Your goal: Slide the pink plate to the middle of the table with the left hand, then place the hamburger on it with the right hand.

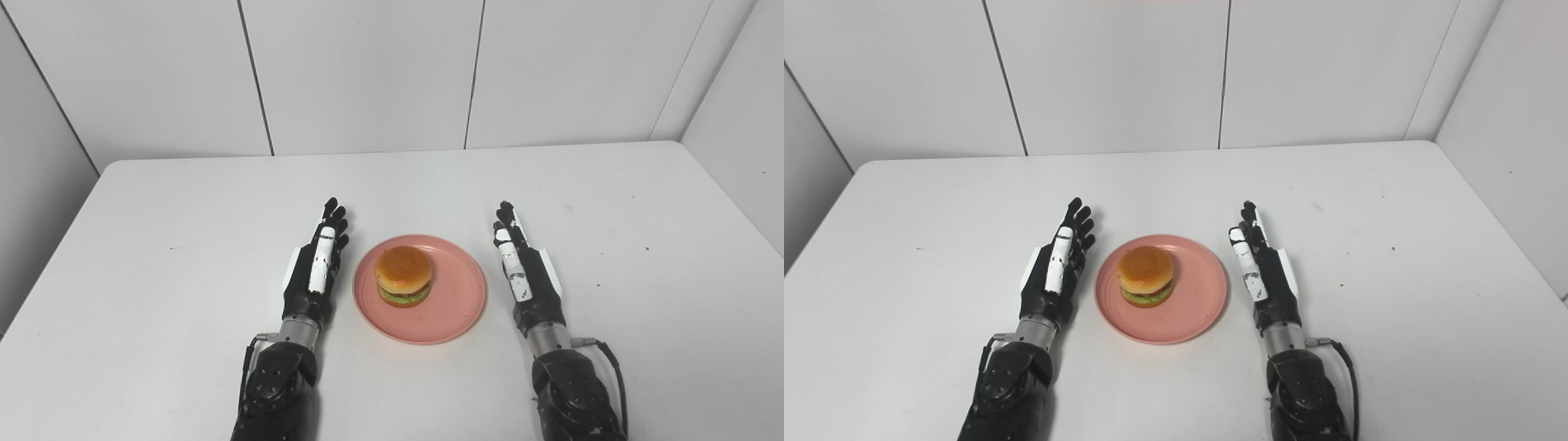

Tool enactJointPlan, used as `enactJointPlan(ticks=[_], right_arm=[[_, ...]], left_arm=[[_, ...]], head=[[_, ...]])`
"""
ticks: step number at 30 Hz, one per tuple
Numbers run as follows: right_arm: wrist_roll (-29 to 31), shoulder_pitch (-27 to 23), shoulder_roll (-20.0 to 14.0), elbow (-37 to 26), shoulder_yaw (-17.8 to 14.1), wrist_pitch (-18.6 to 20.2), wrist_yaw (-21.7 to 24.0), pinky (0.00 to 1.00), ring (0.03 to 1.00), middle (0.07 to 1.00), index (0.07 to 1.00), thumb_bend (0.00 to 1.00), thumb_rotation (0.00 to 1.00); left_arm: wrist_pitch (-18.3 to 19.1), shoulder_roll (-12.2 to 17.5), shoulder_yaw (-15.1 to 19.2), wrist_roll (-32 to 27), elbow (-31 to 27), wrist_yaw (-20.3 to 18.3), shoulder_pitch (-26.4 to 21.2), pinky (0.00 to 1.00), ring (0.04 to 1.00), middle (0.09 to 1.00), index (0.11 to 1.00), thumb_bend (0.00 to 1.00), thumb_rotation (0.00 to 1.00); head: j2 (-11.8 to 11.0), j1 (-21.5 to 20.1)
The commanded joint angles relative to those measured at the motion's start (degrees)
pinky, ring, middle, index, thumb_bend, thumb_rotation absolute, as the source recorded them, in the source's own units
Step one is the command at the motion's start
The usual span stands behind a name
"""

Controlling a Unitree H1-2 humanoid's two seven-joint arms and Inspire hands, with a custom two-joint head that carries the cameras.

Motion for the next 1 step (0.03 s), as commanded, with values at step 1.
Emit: enactJointPlan(ticks=[1], right_arm=[[0.13,-1.76,-0.37,-0.03,-0.08,-1.99,0.23,1.00,1.000,1.000,1.000,0.57,0.97]], left_arm=[[-2.00,-0.47,-0.25,0.69,0.40,0.20,-0.54,1.00,1.000,1.000,1.000,0.37,1.00]], head=[[0.01,0.04]])
